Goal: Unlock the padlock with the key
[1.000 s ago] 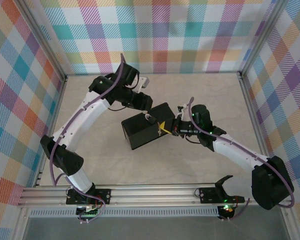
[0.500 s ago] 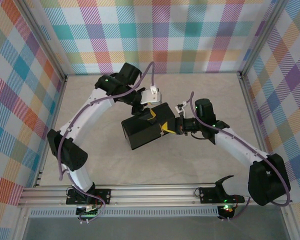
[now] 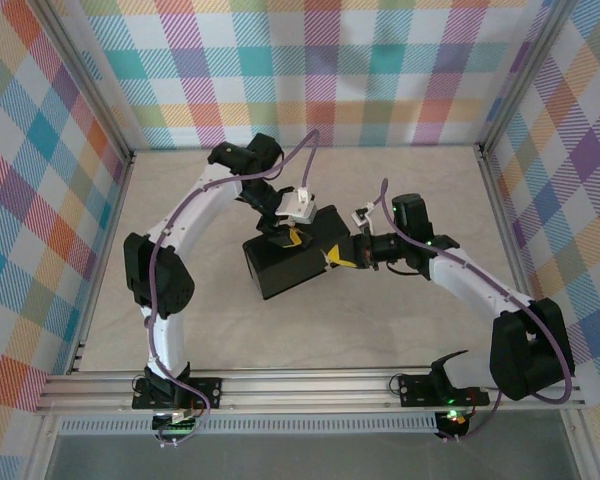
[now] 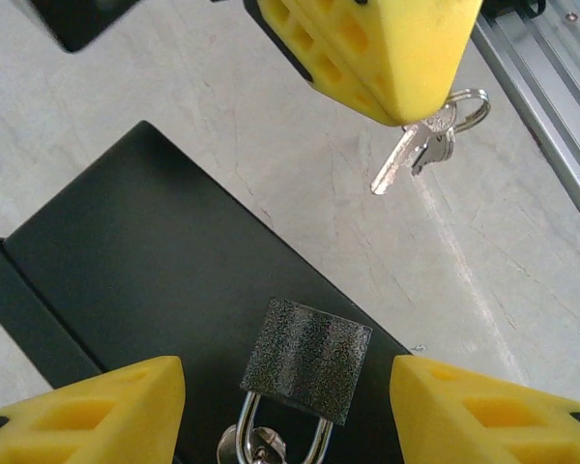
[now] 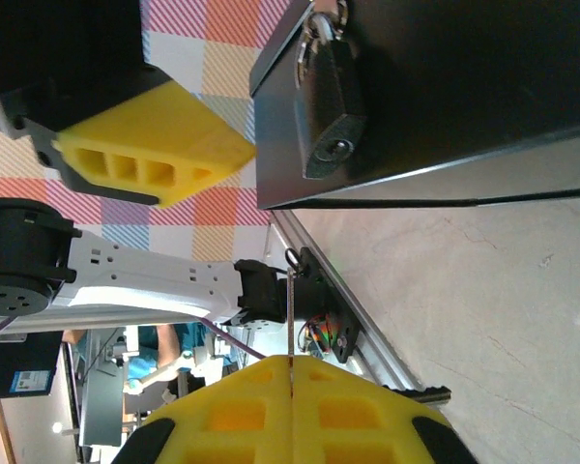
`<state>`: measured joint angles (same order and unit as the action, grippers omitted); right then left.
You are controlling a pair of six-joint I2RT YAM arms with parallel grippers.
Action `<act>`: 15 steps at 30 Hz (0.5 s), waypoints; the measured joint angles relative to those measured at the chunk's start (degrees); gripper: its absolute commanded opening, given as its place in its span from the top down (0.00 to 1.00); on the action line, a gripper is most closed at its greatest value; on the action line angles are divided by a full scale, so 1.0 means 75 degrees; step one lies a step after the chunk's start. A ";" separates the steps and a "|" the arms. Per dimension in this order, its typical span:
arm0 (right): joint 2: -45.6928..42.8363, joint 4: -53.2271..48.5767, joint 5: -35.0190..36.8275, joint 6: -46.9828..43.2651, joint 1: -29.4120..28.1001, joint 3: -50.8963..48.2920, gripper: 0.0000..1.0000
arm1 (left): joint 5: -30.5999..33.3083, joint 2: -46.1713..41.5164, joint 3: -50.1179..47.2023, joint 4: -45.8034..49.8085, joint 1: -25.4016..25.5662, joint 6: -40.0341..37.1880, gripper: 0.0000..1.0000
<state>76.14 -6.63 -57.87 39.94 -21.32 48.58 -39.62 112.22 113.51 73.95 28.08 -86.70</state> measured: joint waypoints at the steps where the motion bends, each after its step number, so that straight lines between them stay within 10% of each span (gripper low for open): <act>1: 0.0000 -0.0017 -0.0023 -0.0023 0.0000 0.0044 1.00 | 0.0000 0.0026 0.0000 0.0023 0.0000 -0.0061 0.43; 15: 0.0434 -0.0227 -0.0189 -0.0283 0.0000 0.0385 1.00 | 0.0003 0.0157 -0.0076 0.0082 0.0003 -0.0562 0.44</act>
<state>79.40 -8.34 -59.29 37.82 -21.32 51.46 -39.59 113.40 112.95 74.56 28.10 -90.91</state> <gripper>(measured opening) 0.065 0.554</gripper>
